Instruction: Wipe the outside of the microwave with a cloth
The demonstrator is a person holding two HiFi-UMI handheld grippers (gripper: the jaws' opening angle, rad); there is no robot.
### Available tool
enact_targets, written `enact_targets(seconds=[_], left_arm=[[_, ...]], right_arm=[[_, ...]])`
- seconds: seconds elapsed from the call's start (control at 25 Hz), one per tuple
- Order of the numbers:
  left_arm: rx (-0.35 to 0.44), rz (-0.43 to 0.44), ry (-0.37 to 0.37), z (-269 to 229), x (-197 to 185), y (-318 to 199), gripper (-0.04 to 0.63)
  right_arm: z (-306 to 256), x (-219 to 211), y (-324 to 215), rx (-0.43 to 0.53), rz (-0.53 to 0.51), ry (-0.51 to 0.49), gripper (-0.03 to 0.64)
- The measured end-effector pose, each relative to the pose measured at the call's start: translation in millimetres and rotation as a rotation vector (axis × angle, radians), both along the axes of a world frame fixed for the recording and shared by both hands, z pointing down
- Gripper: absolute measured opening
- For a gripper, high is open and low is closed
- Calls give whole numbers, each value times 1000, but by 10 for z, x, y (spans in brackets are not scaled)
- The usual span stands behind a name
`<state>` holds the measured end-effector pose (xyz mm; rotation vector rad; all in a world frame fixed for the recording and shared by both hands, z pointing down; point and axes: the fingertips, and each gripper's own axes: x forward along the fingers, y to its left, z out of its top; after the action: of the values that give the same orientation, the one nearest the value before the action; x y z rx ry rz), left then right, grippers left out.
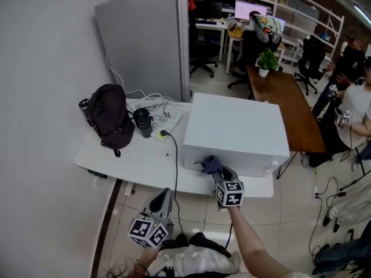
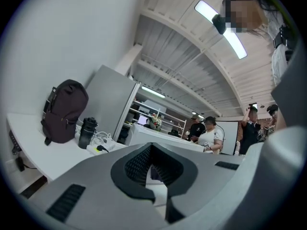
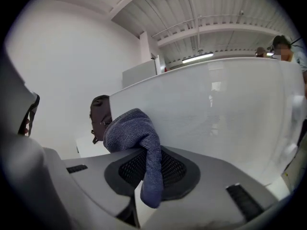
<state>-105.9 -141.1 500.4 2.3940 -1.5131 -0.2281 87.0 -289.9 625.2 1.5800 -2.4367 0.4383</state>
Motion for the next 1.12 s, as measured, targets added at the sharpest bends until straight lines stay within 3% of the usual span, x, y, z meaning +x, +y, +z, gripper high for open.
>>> enact_targets(seconds=[0.4,0.52,0.64,0.8,1.0,1.12], left_arm=[[-15,98,18,80,320,-113,-14],[-17,124,22,86,395,-141,-14],[-16,136,27,75,431,-173,-14],[-15,135,26,79,437,-179,-14],[-18,107,29,95,348,-224,-14],[-18,105,30,93,328,-197,-14]], right_arm=[[173,2258,506,-64,410,51,74],[218,2631,661,-80,479,73,74],[245,2731,733,-85,500,67,74],[116,2347,854,-57,423,50,74],[86,854,808,-24,139,-37,74],[204,-94,660,-30,-51,-23,74]])
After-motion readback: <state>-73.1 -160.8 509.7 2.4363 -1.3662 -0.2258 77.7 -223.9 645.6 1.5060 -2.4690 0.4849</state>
